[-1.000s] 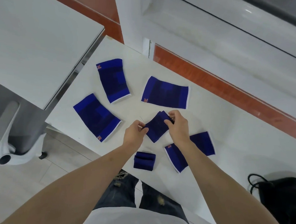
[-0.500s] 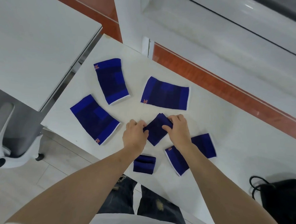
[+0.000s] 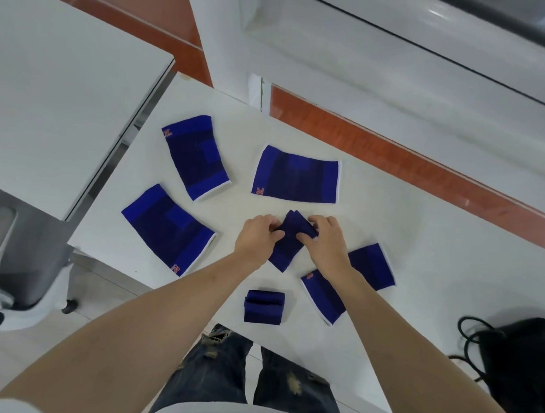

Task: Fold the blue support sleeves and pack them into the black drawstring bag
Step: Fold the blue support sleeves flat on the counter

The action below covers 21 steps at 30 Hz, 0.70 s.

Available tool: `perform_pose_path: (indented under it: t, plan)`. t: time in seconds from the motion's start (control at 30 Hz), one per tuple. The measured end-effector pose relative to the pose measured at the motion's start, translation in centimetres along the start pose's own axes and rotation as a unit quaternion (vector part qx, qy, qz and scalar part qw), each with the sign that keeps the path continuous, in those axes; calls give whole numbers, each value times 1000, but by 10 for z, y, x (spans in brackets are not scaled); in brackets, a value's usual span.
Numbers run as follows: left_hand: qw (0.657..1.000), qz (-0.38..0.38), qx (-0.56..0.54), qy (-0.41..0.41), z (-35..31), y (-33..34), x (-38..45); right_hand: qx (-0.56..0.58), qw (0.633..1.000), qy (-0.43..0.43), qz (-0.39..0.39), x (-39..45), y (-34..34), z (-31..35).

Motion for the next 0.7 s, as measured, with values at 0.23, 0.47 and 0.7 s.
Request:
perform_pose_path:
  t: [0.23,0.47,0.7]
  plan:
    - [990,59,-118,38,0,-18,-13,195,978,74,-31,-9,-26,-1]
    - [984,33,-156,76,-10,-34,-19,229,972,20,-44,-10,-42,26]
    - [977,-74,-51,196,-10,-42,-26,129,983,-125,-50,-25,-36,35]
Point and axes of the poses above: each hand's wrist, its own x-axis towards the middle knuckle, its own y-axis out of the palm, z = x × y, the point moved 6 cm from there along x, towards the middle knuckle, and after that the axes turned 13 degrees about -y, right-handed, at the moved point
